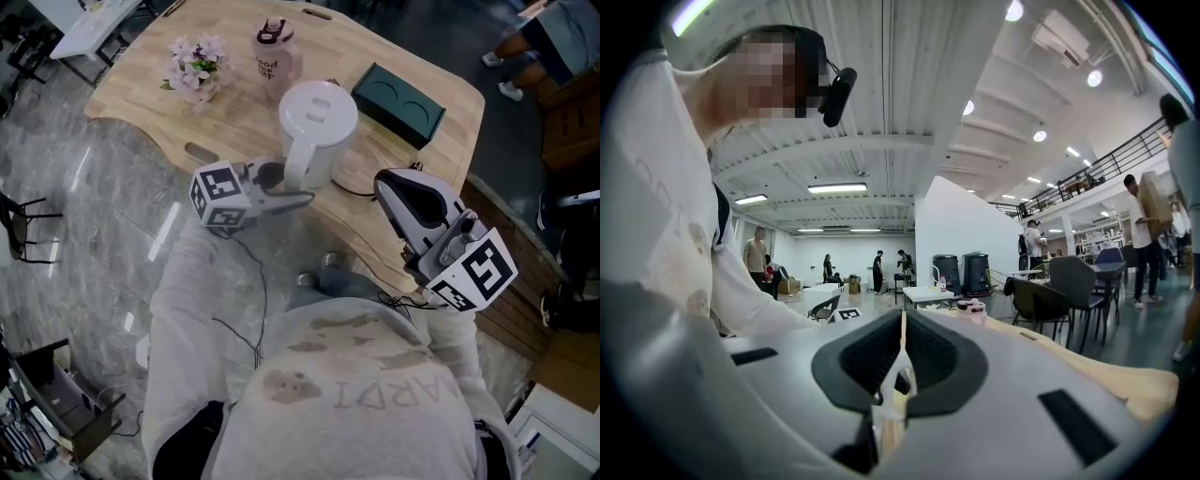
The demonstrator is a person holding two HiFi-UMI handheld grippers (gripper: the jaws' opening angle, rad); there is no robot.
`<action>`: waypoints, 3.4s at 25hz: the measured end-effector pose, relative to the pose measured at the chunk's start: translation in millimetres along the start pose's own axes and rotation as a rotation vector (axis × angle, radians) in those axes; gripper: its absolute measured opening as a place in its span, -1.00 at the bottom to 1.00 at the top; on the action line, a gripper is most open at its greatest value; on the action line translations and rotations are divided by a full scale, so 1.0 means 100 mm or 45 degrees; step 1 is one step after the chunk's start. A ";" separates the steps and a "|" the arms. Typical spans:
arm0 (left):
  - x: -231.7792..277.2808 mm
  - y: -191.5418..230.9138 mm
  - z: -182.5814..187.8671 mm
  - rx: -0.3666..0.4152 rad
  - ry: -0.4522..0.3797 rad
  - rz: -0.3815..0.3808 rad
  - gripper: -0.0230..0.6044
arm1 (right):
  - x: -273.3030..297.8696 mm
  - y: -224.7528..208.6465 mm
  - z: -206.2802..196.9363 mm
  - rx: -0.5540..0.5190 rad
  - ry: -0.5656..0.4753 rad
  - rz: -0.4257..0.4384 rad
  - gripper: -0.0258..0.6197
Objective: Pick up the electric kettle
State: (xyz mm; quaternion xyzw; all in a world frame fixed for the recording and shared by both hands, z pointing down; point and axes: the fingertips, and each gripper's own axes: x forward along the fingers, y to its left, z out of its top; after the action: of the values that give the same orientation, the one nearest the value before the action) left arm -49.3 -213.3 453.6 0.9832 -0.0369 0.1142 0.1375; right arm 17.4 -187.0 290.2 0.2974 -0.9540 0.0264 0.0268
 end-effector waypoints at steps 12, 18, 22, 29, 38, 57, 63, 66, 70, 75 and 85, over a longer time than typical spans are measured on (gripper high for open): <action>0.22 -0.08 -0.06 0.001 0.028 -0.069 -0.30 | -0.05 -0.06 -0.04 0.016 0.001 -0.010 -0.85; 0.32 -0.13 -0.06 0.015 0.057 -0.081 -0.30 | -0.09 -0.06 -0.06 0.018 -0.003 0.000 -0.85; 0.44 -0.15 -0.04 0.018 0.050 -0.077 -0.30 | -0.12 -0.06 -0.06 0.018 -0.006 -0.001 -0.85; 0.64 -0.13 0.01 0.038 0.012 0.000 -0.30 | -0.19 -0.10 -0.06 0.024 -0.014 -0.009 -0.85; 0.79 -0.01 0.03 0.082 0.020 0.211 -0.60 | -0.27 -0.14 -0.06 0.022 -0.018 -0.009 -0.85; 0.95 0.05 0.14 0.192 0.024 0.360 -0.59 | -0.50 -0.24 -0.04 0.025 -0.038 -0.039 -0.85; 0.93 -0.01 0.33 0.190 -0.043 0.357 -0.59 | -0.54 -0.24 -0.02 0.023 -0.047 -0.045 -0.85; 0.92 -0.09 0.44 0.205 -0.058 0.342 -0.59 | -0.55 -0.21 0.00 0.019 -0.055 -0.042 -0.85; 0.89 -0.24 0.56 0.238 -0.073 0.326 -0.58 | -0.56 -0.16 0.04 0.016 -0.067 -0.037 -0.85; 0.79 -0.44 0.73 0.234 -0.107 0.316 -0.58 | -0.56 -0.07 0.08 0.011 -0.082 -0.028 -0.85; 0.51 -0.97 1.04 0.288 -0.168 0.344 -0.58 | -0.56 0.20 0.10 0.004 -0.104 0.007 -0.85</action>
State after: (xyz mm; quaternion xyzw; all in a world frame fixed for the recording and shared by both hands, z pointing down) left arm 33.1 -151.1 342.8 0.9838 -0.1645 0.0702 0.0069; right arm 51.2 -139.6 275.3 0.2957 -0.9551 0.0159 -0.0126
